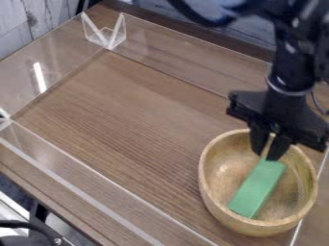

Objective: Move green stick from inside the wooden bowl to the table next to it

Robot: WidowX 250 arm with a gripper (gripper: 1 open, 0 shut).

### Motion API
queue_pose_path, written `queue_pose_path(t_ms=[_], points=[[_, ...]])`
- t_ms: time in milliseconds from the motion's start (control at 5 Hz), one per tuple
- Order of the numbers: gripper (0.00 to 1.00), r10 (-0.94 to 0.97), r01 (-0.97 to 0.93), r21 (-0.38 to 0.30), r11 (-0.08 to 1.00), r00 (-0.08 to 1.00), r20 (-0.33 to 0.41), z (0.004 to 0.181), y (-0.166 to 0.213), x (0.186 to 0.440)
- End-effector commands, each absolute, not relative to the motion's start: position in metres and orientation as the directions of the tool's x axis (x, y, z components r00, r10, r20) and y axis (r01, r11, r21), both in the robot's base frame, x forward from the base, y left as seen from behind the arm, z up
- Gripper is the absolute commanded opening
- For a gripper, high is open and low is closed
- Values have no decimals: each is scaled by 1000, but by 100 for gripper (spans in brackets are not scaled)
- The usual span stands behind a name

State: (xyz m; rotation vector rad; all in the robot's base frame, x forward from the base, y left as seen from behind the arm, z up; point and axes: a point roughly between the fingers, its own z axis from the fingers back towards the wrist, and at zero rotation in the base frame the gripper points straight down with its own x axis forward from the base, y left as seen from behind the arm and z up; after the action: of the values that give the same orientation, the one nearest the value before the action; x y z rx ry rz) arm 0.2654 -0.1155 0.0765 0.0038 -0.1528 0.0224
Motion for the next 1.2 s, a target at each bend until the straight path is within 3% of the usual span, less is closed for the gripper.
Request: queue_pose_path(t_ms=[0,200,400,800,1000], points=[[0,30,-25,-26,999,974,226,118,-107,279],[100,19,-13,-29,999,977,211,107,-122,276],[100,14,-7,-34,999,981,192,92,-136,272],[100,-10,14,-24,1000,987,159,56,-122,256],[100,11,-8,-26,1000,989,147,49,-108,256]])
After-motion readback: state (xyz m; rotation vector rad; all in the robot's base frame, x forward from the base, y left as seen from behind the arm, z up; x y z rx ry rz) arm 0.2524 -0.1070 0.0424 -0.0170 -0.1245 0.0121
